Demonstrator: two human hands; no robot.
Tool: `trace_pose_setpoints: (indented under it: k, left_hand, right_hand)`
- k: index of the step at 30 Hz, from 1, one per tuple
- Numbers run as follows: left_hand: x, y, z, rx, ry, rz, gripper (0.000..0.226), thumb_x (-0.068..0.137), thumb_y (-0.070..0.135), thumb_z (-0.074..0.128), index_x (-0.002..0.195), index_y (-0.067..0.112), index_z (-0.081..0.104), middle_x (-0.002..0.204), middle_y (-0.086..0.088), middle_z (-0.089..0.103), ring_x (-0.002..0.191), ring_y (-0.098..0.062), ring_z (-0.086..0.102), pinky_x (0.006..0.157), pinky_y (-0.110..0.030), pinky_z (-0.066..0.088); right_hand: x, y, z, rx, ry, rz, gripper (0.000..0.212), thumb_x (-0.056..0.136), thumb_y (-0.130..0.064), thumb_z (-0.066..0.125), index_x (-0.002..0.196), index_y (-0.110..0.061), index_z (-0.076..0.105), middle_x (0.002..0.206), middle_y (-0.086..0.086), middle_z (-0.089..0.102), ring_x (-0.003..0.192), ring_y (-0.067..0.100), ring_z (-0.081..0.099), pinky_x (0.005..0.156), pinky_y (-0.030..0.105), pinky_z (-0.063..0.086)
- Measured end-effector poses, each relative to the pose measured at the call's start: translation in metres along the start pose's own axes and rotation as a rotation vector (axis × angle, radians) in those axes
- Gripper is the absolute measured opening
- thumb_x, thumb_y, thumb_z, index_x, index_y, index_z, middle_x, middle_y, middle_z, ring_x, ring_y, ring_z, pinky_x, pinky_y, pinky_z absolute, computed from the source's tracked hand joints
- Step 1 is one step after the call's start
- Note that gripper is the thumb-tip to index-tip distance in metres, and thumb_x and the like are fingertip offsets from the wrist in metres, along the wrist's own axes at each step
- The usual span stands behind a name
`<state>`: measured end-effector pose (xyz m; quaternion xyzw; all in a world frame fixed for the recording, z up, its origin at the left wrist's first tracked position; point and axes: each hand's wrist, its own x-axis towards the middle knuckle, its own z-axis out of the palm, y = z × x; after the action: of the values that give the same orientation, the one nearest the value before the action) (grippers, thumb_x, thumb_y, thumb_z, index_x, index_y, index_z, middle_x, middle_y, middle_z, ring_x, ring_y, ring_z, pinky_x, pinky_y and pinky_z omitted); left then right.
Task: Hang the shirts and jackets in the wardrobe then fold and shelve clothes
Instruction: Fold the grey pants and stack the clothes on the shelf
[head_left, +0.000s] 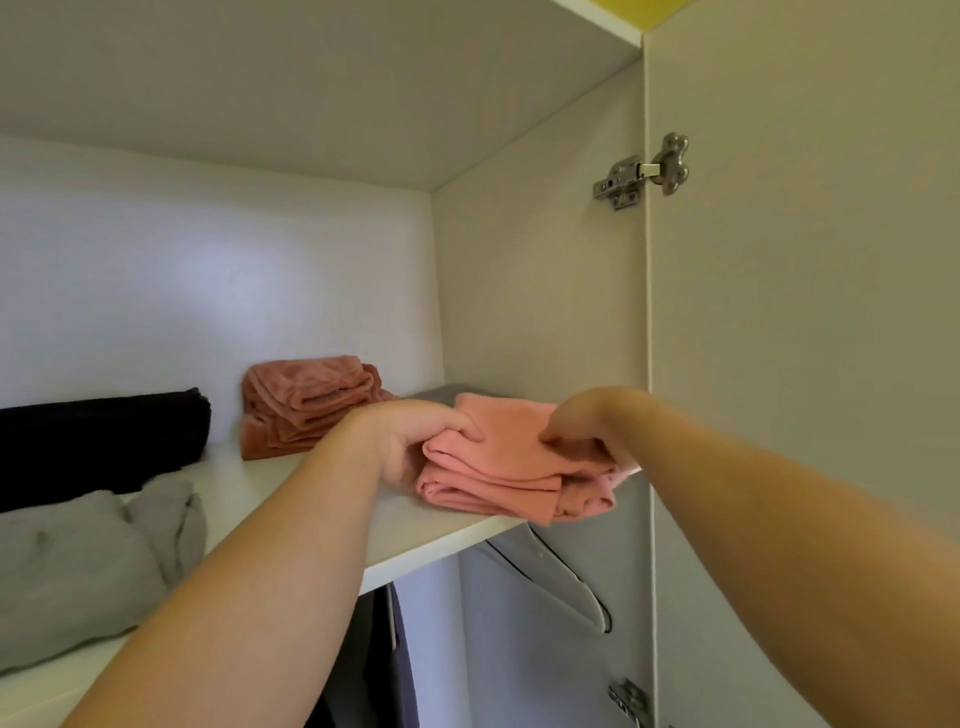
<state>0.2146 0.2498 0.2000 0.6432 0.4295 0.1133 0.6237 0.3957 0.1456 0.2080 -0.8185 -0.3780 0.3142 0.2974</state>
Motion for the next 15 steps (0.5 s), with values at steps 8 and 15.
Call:
trace_pose_setpoints:
  k: [8, 15]
  left_hand:
    - [-0.031, 0.042, -0.024, -0.347, -0.05, 0.187, 0.025, 0.081, 0.013, 0.055, 0.074, -0.004, 0.071, 0.067, -0.016, 0.067, 0.047, -0.023, 0.065, 0.036, -0.025, 0.051]
    - [-0.041, 0.077, -0.042, -0.428, 0.002, 0.268, 0.027, 0.097, 0.013, 0.047, 0.091, -0.006, 0.066, 0.078, -0.024, 0.064, 0.045, -0.015, 0.063, 0.041, -0.016, 0.052]
  right_hand:
    - [-0.049, -0.055, -0.036, 0.256, 0.024, -0.102, 0.056, 0.098, -0.016, 0.051, 0.042, -0.011, 0.053, 0.043, -0.001, 0.048, 0.045, 0.012, 0.038, 0.046, 0.019, 0.03]
    - [-0.051, -0.096, -0.044, 0.515, 0.177, -0.214, 0.028, 0.099, -0.001, 0.047, 0.071, -0.002, 0.048, 0.067, 0.007, 0.048, 0.06, 0.02, 0.046, 0.046, 0.039, 0.056]
